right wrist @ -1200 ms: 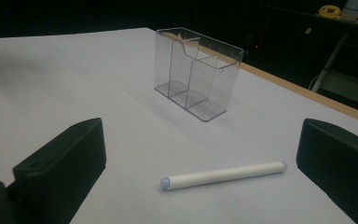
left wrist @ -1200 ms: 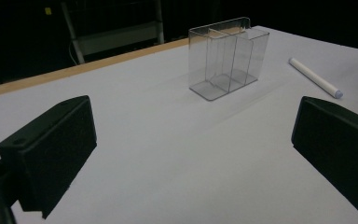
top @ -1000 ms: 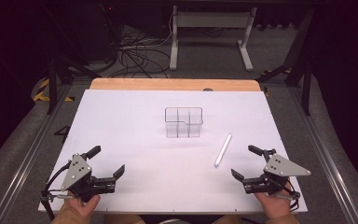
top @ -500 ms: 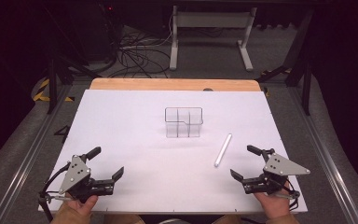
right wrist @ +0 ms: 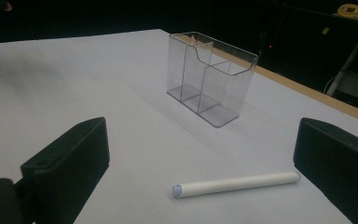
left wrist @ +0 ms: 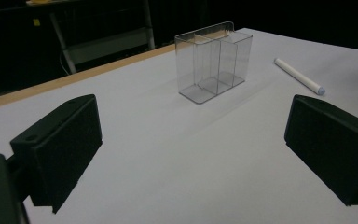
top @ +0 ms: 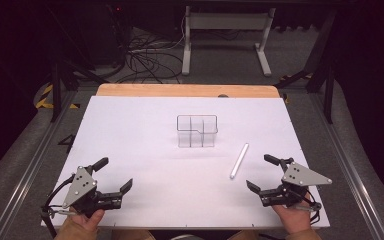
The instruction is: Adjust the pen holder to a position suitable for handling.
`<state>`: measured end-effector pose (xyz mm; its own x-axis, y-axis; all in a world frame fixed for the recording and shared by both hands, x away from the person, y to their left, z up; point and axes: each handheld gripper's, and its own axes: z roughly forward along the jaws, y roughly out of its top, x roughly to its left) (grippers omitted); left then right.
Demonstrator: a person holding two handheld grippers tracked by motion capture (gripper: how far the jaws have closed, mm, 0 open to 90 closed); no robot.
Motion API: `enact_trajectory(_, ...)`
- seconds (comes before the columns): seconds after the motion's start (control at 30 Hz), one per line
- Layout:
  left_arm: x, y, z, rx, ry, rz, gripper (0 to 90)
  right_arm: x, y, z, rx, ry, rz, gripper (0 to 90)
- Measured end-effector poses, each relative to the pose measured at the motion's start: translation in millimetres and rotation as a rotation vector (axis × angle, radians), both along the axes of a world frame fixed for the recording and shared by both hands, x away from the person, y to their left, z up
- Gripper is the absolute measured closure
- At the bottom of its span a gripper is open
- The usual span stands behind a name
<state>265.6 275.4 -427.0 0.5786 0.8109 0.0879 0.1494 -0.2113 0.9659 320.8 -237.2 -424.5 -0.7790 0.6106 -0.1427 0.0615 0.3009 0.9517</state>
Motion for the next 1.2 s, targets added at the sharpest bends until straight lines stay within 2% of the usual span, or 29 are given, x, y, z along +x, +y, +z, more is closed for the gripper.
enact_trajectory(0.17, -0.6, -0.3, 0.1, 0.008, 0.002, 0.001, 5.0, 5.4, 5.3, 6.3, -0.017, 0.013, 0.014, 4.0)
enact_trajectory(0.37, -0.6, -1.2, -0.3, 0.012, 0.002, 0.004, 5.2, 14.0, 11.7, 12.7, -0.013, 0.031, 0.03, 4.1)
enact_trajectory(0.67, 0.1, -0.6, -0.4, 0.019, 0.001, 0.005, 5.5, 25.6, 22.5, 25.2, -0.046, 0.03, 0.05, 4.1)
enact_trajectory(0.97, 0.3, 0.3, -0.3, 0.018, 0.003, 0.011, 5.6, 33.4, 28.7, 30.8, -0.022, 0.042, 0.075, 4.1)
enact_trajectory(1.07, 0.1, -0.5, -0.3, 0.022, 0.005, 0.011, 5.7, 34.1, 30.5, 32.1, -0.033, 0.036, 0.075, 4.2)
enact_trajectory(1.2, 0.0, -0.4, -0.1, 0.024, 0.003, 0.013, 5.8, 34.6, 33.7, 39.8, -0.089, 0.007, 0.078, 4.4)
